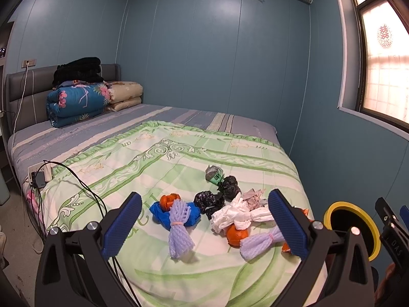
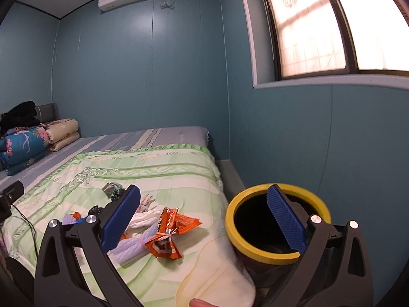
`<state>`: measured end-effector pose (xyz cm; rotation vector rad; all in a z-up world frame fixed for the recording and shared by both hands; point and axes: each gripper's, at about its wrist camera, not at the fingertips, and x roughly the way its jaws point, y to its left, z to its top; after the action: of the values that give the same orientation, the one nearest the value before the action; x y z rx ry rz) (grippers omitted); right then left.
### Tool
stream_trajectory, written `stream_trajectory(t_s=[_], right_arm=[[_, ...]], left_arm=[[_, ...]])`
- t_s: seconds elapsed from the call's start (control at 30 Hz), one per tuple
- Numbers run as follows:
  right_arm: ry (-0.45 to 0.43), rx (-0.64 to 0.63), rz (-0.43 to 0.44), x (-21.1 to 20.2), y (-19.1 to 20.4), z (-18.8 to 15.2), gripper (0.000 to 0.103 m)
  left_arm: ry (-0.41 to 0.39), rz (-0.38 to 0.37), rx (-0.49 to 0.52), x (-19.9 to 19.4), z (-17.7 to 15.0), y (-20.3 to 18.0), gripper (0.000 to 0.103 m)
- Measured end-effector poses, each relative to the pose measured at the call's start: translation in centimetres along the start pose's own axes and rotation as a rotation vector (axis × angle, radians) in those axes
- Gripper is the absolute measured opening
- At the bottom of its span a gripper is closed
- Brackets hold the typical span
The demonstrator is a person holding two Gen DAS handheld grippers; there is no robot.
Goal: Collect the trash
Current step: 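Grasp the orange snack wrapper with the right tool while the left tool grasps the lavender foam net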
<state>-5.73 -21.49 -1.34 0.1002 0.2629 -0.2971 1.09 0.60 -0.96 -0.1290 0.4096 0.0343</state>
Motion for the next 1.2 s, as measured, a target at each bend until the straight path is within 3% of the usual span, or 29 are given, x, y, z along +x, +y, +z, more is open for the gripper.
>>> stream_trajectory(t_s=[0.2,0.33,0.57,0.83,1.2], right_arm=[[0.084,0.042,0.086,2.5,-0.8,-0.1,0.095],[0.118,-0.003,0.136,4.3,-0.6,-0.5,0.095],[0.260,-0.032,0.272,8.4,-0.7,-2.1,0.095],[0.377,-0.027,0.346,12.3,-0.1,-4.1,0.095],[0.470,-0.101,0.380,15.7,2.7,-5.1,0.095]], left_arm=[[0.043,-0.047,0.008,2.2,0.0,1.1,0.096],[0.112,-0.074,0.015,4.4,-0.1,1.9,0.096],[0.220,-0.042,0.094,8.0,-2.6,3.9,0.096],[0.401,-0.044,-0.002,12.7,-5.1,8.2,0.096],[0.432,-0.063,0.099,16.7,-5.1,6.1,0.096]])
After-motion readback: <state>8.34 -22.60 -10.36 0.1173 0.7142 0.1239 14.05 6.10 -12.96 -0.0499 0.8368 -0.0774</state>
